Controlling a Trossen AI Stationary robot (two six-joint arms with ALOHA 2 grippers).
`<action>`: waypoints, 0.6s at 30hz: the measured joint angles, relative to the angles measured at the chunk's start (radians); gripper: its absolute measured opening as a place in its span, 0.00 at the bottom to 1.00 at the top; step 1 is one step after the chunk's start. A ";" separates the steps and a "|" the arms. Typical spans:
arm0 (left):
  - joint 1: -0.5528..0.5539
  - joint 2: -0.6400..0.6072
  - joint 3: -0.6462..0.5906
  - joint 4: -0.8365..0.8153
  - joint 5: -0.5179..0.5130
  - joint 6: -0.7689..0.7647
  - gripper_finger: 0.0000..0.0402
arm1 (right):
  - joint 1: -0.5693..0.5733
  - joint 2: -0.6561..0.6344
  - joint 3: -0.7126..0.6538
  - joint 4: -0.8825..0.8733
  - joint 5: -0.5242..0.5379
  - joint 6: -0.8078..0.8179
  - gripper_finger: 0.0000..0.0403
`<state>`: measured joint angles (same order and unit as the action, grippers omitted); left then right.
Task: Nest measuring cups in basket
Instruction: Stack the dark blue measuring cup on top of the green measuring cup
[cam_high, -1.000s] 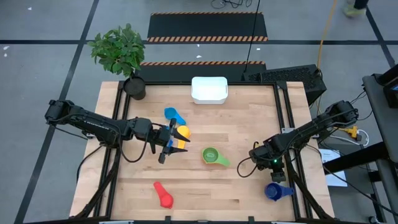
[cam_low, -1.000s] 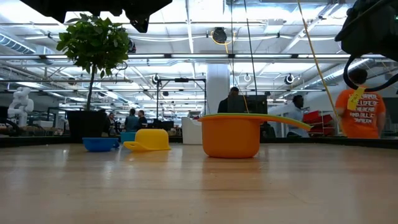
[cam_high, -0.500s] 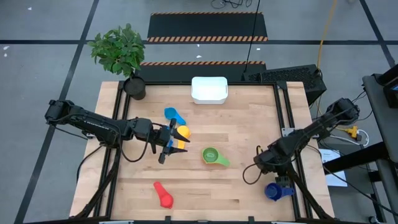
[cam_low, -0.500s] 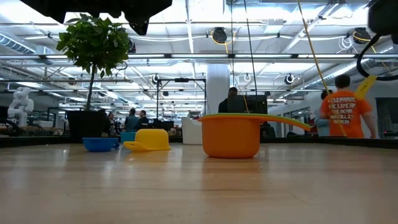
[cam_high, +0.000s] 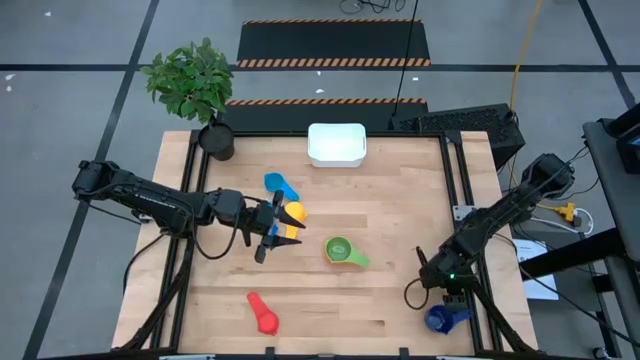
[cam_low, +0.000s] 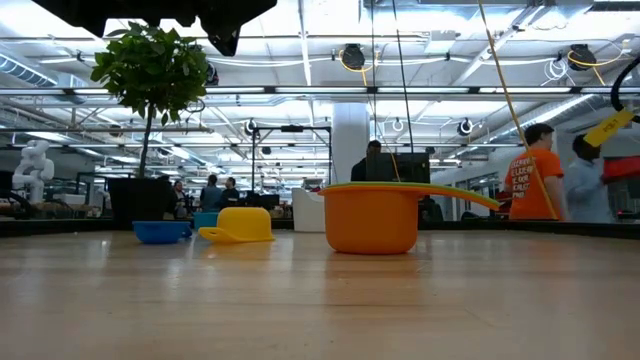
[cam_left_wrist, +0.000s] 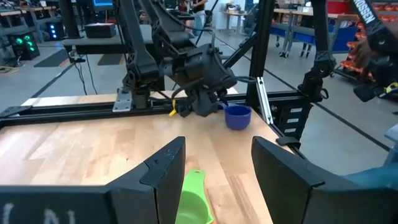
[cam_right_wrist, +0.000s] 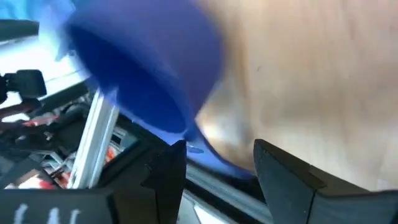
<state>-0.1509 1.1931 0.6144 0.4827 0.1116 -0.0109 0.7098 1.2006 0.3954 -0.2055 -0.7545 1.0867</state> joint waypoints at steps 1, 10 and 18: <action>0.000 0.000 0.000 0.004 0.000 -0.002 0.46 | 0.009 0.001 -0.018 0.043 0.001 0.031 0.45; 0.000 0.000 0.000 0.024 0.001 -0.006 0.46 | 0.053 0.001 -0.068 0.255 0.000 0.183 0.45; 0.000 0.000 0.000 0.024 0.002 -0.004 0.46 | 0.051 0.001 -0.068 0.314 0.000 0.192 0.45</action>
<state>-0.1509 1.1931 0.6144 0.5068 0.1131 -0.0147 0.7612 1.2011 0.3271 0.1089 -0.7547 1.2783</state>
